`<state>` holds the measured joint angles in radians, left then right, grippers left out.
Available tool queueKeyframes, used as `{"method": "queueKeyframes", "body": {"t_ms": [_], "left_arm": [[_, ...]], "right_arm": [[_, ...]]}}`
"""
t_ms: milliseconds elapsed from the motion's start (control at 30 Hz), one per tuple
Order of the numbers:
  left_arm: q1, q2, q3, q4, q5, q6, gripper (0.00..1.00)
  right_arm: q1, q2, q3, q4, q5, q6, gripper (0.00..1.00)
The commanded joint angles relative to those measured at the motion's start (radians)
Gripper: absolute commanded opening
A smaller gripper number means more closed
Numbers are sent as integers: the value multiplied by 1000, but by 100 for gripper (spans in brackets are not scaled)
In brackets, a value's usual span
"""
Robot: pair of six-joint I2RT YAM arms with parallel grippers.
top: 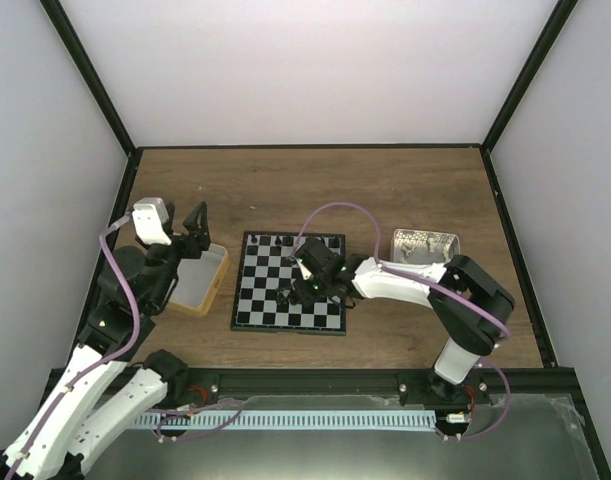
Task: Set up the chess pieces on the board
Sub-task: Pick up the chess piece from the chessboard, then place the chess piece on the chessboard.
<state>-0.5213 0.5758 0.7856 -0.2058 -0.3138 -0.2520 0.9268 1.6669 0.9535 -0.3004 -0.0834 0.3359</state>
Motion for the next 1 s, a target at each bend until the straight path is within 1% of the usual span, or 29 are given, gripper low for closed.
{"method": "queueKeyframes", "body": {"t_ms": [0, 200, 333, 500, 867, 967], "left_arm": [[3, -27, -13, 15, -40, 19, 75], [3, -32, -12, 6, -56, 14, 75], [3, -36, -11, -3, -75, 8, 75], [3, -43, -12, -16, -90, 1, 75], [3, -63, -17, -27, -142, -3, 75], [3, -64, -18, -29, -145, -3, 75]], "right_arm": [[9, 22, 47, 5, 20, 7, 13], [9, 8, 78, 14, 123, 33, 8], [9, 31, 140, 10, 168, 36, 8], [9, 122, 274, -24, 174, 41, 8], [9, 325, 512, -48, 141, 77, 8], [9, 387, 585, -84, 156, 90, 8]]}}
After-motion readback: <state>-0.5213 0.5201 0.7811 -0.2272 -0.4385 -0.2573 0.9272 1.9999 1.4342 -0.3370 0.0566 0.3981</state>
